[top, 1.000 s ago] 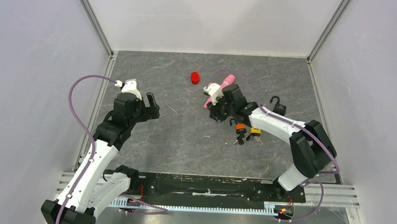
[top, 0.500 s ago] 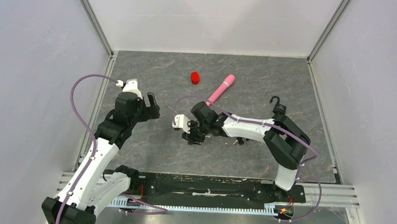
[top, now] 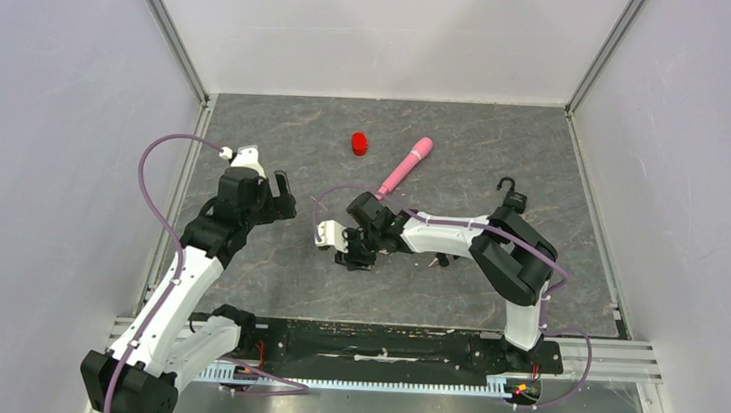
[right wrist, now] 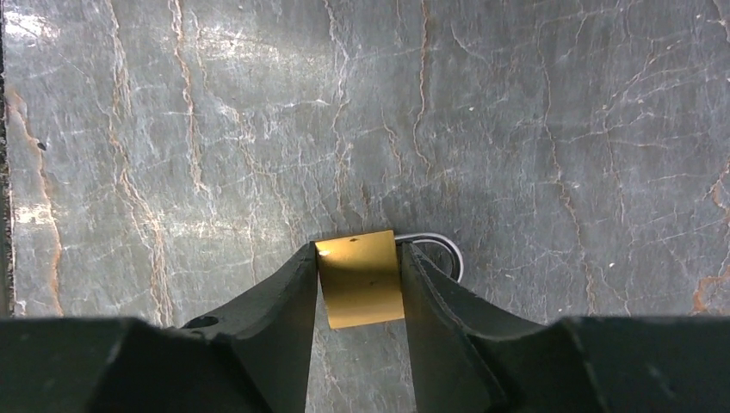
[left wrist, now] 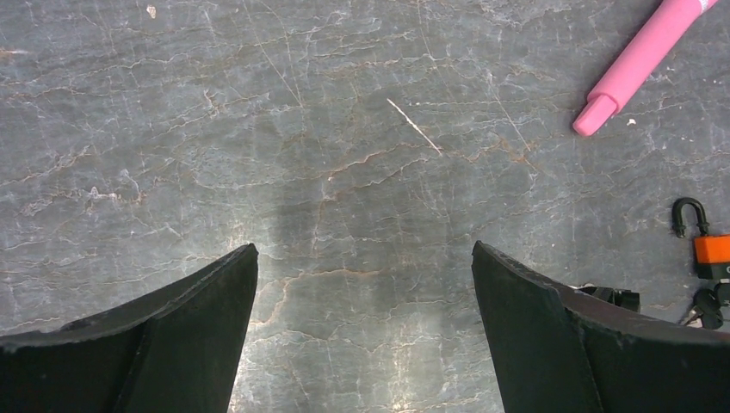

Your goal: Unlock with the key

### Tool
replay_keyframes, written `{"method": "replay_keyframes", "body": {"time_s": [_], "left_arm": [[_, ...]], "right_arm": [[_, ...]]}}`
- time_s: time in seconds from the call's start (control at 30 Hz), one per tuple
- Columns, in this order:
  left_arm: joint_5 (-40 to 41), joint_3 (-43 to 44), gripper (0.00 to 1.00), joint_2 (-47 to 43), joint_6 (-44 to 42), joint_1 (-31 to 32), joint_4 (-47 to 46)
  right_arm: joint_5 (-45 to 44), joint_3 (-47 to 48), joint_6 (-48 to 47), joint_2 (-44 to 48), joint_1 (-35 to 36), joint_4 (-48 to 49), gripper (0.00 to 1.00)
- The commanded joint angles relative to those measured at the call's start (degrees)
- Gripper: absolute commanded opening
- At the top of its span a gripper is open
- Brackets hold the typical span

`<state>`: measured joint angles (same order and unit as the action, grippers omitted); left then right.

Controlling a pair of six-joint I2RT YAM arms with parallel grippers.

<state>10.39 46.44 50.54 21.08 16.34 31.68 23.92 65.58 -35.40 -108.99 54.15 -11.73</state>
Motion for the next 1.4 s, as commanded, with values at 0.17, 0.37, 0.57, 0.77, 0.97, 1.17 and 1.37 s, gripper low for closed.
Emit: {"method": "replay_keyframes", "body": {"time_s": [0.17, 0.37, 0.57, 0.77, 0.97, 1.17, 1.37], "left_arm": [[0.2, -0.1, 0.98, 1.2, -2.9, -0.4, -0.5], [0.2, -0.2, 0.97, 1.3, -3.1, -0.4, -0.6], [0.0, -0.2, 0.97, 0.9, -3.0, -0.3, -0.6], [-0.5, -0.2, 0.97, 0.9, -3.0, -0.3, -0.6], [-0.5, -0.2, 0.97, 1.0, -3.0, -0.4, -0.5], [-0.4, -0.2, 0.97, 1.2, -3.0, -0.4, -0.5], [-0.4, -0.2, 0.97, 1.3, -3.1, -0.3, -0.6]], "right_arm": [[0.6, -0.1, 1.9, 6.0, -0.1, 2.2, 0.54], [-0.7, -5.8, 7.5, 15.3, -1.4, 7.2, 0.62], [-8.3, -15.9, 14.2, 23.5, -6.4, 14.8, 0.55], [-11.2, -23.2, 20.0, 26.5, -11.3, 18.4, 0.47], [-11.9, -27.0, 18.9, 25.3, -11.4, 21.5, 0.46], [-9.9, -26.7, 18.3, 21.7, -11.4, 23.8, 0.45], [-9.3, -25.3, 17.7, 18.3, -11.3, 24.0, 0.43]]}}
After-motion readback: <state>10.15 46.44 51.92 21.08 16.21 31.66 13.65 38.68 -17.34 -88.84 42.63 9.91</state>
